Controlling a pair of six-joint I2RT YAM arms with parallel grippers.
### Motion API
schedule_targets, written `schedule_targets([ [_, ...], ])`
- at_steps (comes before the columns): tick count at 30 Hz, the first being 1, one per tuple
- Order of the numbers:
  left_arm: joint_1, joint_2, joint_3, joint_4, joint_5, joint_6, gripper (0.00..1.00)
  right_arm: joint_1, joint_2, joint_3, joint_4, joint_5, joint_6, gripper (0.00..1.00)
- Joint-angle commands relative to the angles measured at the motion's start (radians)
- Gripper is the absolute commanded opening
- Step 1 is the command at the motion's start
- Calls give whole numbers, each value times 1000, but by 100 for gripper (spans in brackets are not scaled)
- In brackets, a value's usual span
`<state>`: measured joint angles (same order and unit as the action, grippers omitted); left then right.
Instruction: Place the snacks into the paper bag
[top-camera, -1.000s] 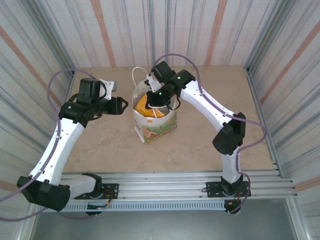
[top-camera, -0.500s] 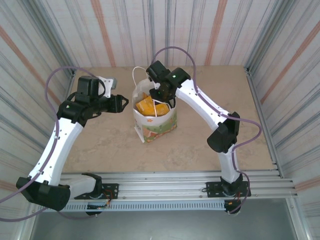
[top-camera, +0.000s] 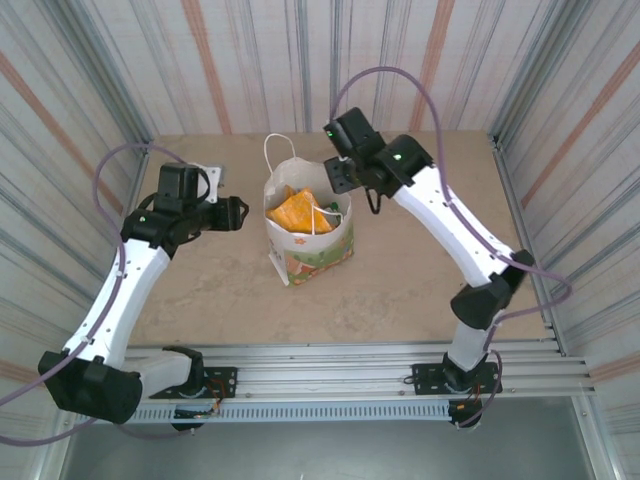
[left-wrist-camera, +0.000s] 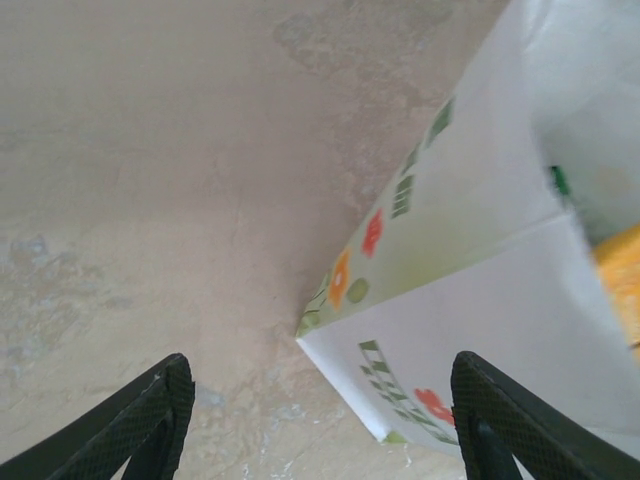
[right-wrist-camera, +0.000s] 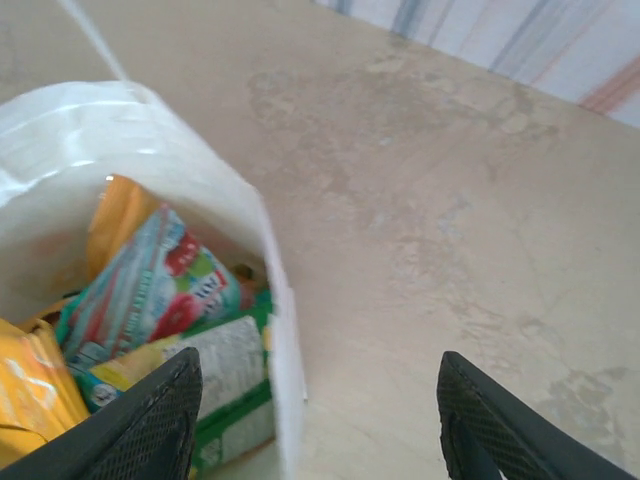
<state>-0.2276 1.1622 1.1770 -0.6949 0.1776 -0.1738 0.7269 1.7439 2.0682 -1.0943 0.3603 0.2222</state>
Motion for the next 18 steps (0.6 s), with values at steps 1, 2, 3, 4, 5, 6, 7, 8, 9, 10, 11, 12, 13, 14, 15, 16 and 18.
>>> schedule_targets([
  [1,16,-36,-34,79,-2,-14,71,-55,-82,-101,58,-29,-5,62],
  [2,16,-35,-33,85,27,-4,70,-68,-110,-137,81,-67,-2,62],
  [3,16,-35,-30,88,70,9,68,-81,-137,-171,103,-105,6,61],
  [4,17,-36,-27,91,112,17,66,-92,-159,-210,124,-138,13,61],
  [5,15,-43,-25,101,163,28,64,-100,-180,-248,146,-176,17,60],
  [6,13,-54,-28,115,202,35,62,-109,-203,-284,176,-220,19,60],
  [7,7,-70,-34,137,230,42,59,-117,-225,-319,202,-263,19,59],
  [8,-1,-87,-40,161,251,47,55,-125,-244,-348,220,-303,20,59],
  [9,-10,-102,-43,180,275,59,51,-133,-258,-369,232,-339,23,59],
  [10,-28,-115,-42,198,296,79,47,-142,-272,-391,244,-373,27,58],
  [11,-50,-125,-34,205,305,102,44,-150,-284,-410,254,-398,33,58],
  [12,-71,-129,-23,198,311,123,41,-155,-294,-428,262,-414,35,58],
  [13,-96,-127,-4,182,316,149,38,-160,-303,-443,268,-428,37,58],
  [14,-124,-118,17,157,312,169,36,-161,-313,-456,273,-433,37,57],
  [15,-146,-108,37,131,307,187,33,-162,-318,-465,273,-436,38,57],
  [16,-170,-91,62,99,296,205,31,-164,-325,-474,272,-440,37,57],
  [18,-209,-51,106,35,265,231,27,-168,-334,-491,273,-446,37,57],
])
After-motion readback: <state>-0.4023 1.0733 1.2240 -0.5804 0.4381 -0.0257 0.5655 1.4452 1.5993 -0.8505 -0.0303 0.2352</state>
